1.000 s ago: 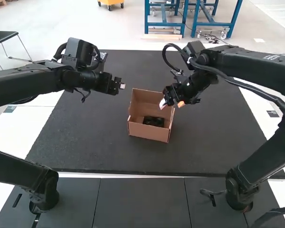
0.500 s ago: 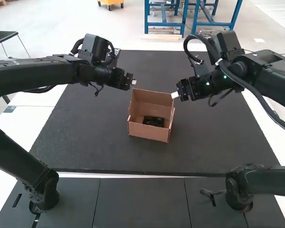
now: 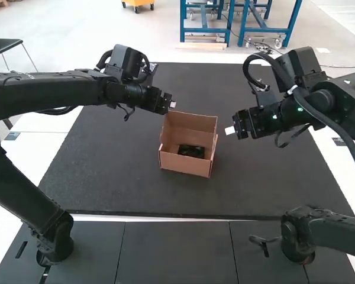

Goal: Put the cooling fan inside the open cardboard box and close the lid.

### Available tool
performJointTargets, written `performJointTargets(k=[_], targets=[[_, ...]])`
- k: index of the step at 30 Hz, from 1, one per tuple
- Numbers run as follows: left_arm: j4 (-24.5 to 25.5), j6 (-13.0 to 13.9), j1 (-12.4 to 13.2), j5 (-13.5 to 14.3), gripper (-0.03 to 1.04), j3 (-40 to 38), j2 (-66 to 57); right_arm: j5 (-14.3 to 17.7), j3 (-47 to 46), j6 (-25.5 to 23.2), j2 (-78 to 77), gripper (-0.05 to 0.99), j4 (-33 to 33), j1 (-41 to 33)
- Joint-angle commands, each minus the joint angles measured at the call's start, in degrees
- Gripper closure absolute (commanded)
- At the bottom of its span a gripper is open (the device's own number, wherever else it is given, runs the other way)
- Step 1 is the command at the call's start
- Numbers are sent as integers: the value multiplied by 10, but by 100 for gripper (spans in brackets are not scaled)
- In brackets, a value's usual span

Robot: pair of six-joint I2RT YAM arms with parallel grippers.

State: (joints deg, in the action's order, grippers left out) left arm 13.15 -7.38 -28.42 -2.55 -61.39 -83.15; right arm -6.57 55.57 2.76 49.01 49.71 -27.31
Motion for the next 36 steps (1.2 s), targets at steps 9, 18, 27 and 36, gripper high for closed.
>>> performJointTargets(k=[9,18,27,36], targets=[[44,3,-5,0,4,-16,-10,-1,5,-9,-18,6,8,-5],[88,4,-3,0,4,-2,9,-1,2,-7,-9,6,-8,-6],[57,-3,-5,-11,4,57,9,-1,7,-6,-6,6,-7,-6],[23,-1,-5,-12,4,92,8,-2,8,-6,-6,6,-6,-6]])
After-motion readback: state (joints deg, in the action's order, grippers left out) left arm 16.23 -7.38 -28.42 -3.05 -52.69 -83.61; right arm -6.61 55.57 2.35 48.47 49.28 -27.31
